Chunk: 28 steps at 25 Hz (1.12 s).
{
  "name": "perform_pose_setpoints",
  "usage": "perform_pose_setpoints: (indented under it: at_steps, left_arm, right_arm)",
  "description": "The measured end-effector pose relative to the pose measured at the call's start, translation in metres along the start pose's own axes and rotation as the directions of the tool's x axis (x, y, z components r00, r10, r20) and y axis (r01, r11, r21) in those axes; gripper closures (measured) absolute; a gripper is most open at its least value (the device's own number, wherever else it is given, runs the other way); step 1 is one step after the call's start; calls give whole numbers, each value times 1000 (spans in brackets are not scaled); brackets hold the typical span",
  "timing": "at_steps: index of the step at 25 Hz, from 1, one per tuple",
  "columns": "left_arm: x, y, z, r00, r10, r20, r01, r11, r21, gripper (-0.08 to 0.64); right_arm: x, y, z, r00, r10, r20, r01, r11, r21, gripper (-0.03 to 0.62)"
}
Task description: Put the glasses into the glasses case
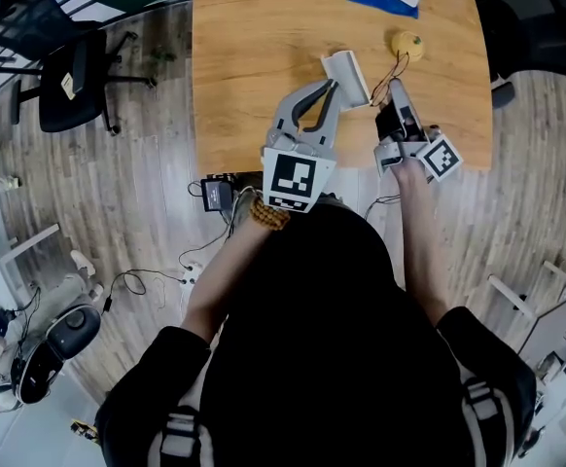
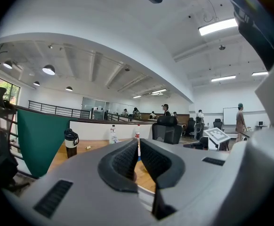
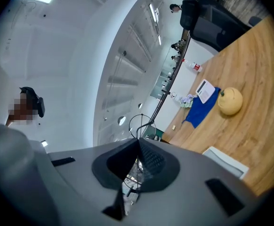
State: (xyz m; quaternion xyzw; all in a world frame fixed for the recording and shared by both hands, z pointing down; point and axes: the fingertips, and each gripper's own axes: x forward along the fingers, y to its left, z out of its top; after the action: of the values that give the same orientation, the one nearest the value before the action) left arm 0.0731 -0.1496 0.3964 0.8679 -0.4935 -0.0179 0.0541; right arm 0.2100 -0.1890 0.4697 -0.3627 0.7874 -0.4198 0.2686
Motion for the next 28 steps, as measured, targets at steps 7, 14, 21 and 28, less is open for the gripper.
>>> perform_pose_setpoints:
  at_steps: [7, 14, 21, 28]
  left_arm:
    - [0, 3, -1, 1000, 8, -12, -8, 1000, 8, 528]
    - [2, 13, -5, 999, 25, -26, -25, 1000, 11, 528]
    - [-5, 23, -7, 999, 40, -36, -39, 999, 10, 528]
    - [-7, 29, -6, 998, 48, -43, -48, 999, 12, 528]
  right_arm:
    - [3, -17, -6, 999, -29, -43, 28, 999, -24, 577]
    - [9, -49, -20, 993, -78, -91, 77, 997, -19, 578]
    - [16, -69, -35, 982, -121, -144, 118, 993, -29, 578]
    - [22, -96, -48, 964, -180, -198, 178, 984, -26, 578]
